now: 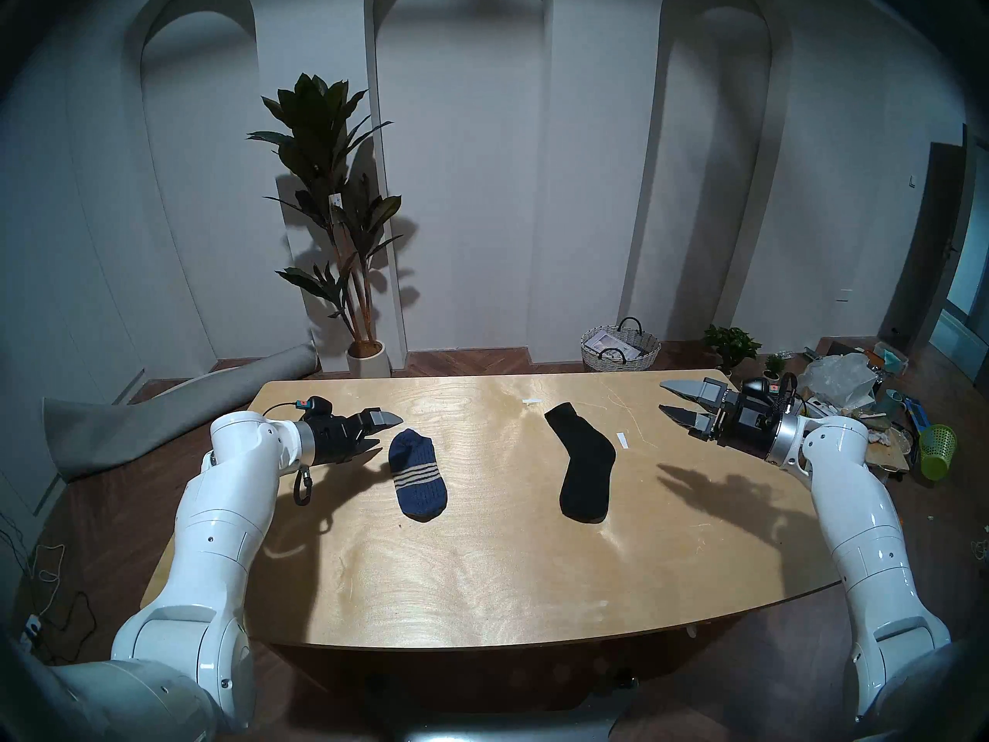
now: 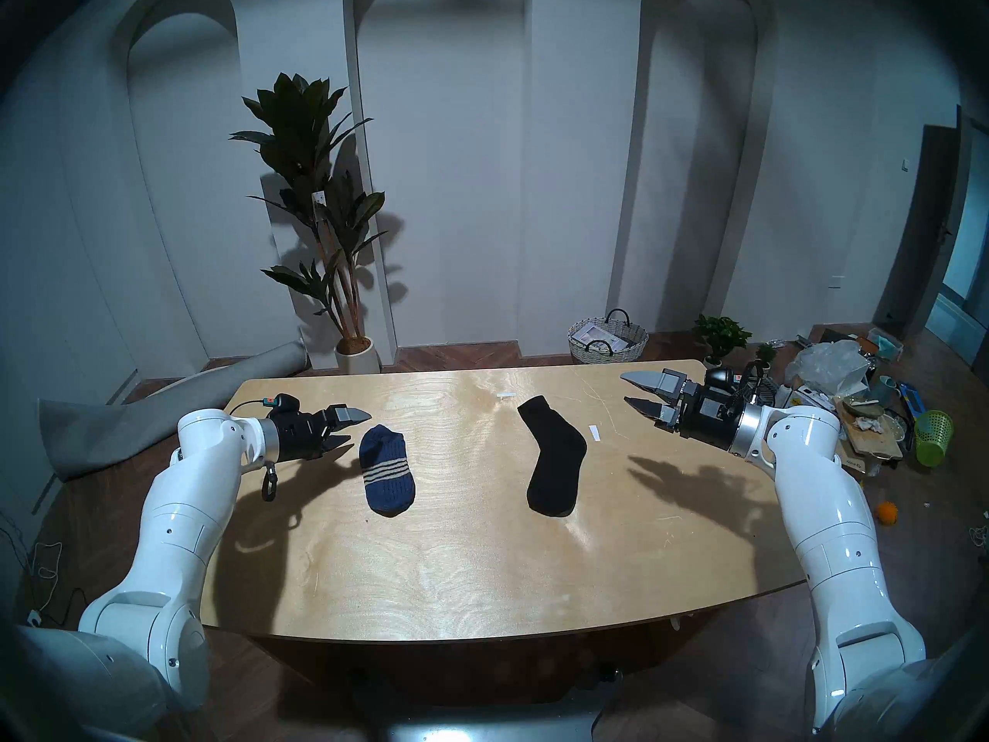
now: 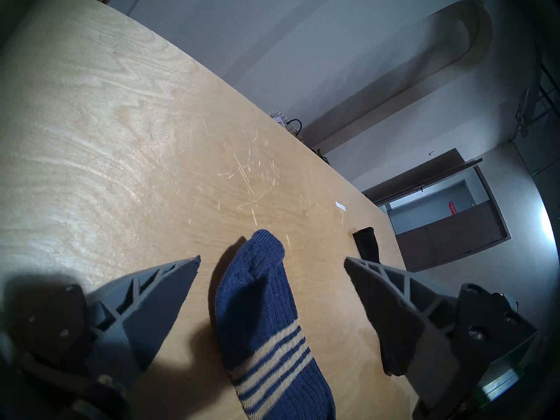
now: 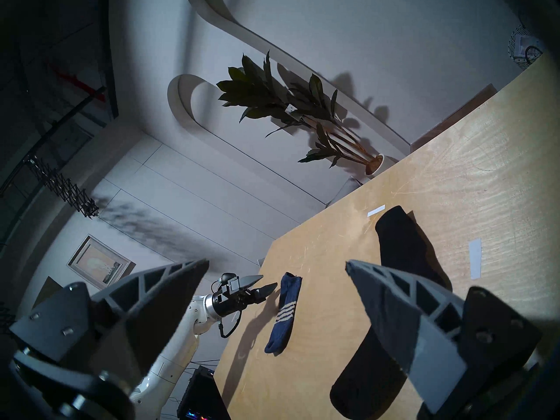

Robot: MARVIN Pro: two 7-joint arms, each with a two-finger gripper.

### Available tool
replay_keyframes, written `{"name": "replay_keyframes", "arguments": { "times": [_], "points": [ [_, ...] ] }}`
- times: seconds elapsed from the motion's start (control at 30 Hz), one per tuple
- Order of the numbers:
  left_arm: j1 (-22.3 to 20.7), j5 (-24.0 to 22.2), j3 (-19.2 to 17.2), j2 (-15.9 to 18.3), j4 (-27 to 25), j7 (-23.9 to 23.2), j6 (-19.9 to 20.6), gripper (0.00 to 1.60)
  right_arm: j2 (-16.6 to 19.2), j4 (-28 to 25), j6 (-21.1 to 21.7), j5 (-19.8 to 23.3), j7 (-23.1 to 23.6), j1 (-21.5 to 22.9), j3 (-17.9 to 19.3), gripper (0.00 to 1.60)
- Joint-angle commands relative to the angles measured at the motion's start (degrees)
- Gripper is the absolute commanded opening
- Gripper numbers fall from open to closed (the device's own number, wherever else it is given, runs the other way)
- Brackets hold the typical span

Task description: Fold socks in half once and place them neatly on the table

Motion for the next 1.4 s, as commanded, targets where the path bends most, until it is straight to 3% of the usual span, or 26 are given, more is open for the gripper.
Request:
{"name": "replay_keyframes", "arguments": {
  "times": [0.0, 0.7, 1.37],
  "points": [
    [-5.13, 0.24, 2.07, 1.96, 2.04, -0.41, -0.14, 1.6, 1.44, -0.26, -0.1, 3.72, 3.71, 0.18, -0.56, 1.6],
    [-10.83, 0.13, 10.03, 3.29, 10.35, -2.11, -0.14, 1.6, 4.62, -0.08, -0.1, 11.32, 3.82, -0.99, -4.0, 1.6],
    [-14.36, -0.24, 19.27, 4.4, 15.66, -8.64, -0.14, 1.6, 9.02, -0.38, -0.1, 19.45, 3.74, -1.98, -8.49, 1.6]
  ]
}}
